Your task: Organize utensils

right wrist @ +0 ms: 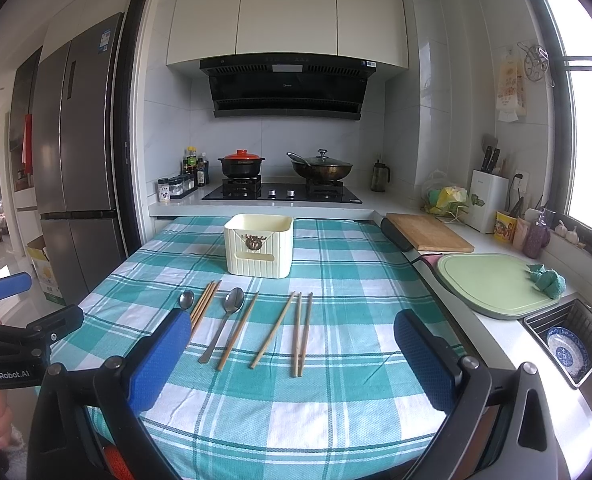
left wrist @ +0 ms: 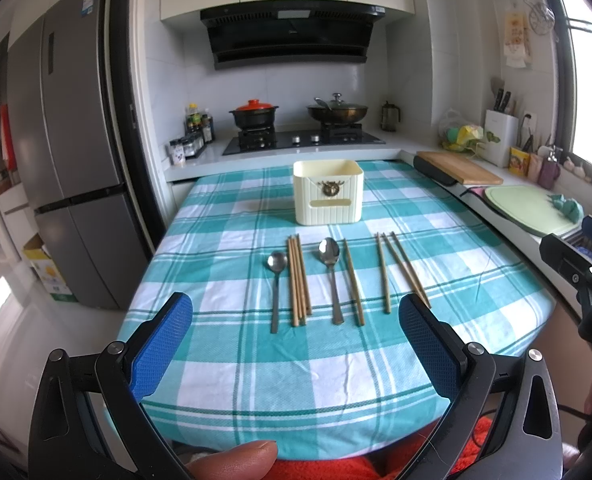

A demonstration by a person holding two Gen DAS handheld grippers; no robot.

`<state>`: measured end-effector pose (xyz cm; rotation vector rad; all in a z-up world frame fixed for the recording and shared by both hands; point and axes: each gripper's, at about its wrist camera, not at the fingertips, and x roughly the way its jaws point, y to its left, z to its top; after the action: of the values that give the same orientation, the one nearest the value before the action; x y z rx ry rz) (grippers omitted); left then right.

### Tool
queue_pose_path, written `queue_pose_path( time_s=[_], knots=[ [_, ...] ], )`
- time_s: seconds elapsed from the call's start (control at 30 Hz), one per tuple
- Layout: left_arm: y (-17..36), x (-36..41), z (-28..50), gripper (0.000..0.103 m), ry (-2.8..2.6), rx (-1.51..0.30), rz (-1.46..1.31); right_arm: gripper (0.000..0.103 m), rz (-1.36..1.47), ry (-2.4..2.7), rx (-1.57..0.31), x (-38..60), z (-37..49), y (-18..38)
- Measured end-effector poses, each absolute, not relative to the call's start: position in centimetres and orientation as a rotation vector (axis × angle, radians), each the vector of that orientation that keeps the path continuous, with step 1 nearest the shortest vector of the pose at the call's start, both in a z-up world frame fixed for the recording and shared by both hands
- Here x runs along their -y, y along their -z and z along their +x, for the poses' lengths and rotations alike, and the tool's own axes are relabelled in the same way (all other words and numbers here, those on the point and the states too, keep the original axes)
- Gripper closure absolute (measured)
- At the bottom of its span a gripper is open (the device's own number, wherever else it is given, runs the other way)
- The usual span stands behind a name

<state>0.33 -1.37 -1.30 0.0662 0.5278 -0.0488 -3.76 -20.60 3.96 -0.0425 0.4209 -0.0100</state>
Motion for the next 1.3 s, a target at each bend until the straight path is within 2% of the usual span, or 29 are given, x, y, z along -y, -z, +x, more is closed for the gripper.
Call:
queue_pose_path(
  time_s=[1.3],
  knots=[
    [1.95,1.74,0.66,0.0,0.05,-0.545,0.06,0.0,-0.041,0.011,-0.421,20.8,-3.75,-3.78]
  ],
)
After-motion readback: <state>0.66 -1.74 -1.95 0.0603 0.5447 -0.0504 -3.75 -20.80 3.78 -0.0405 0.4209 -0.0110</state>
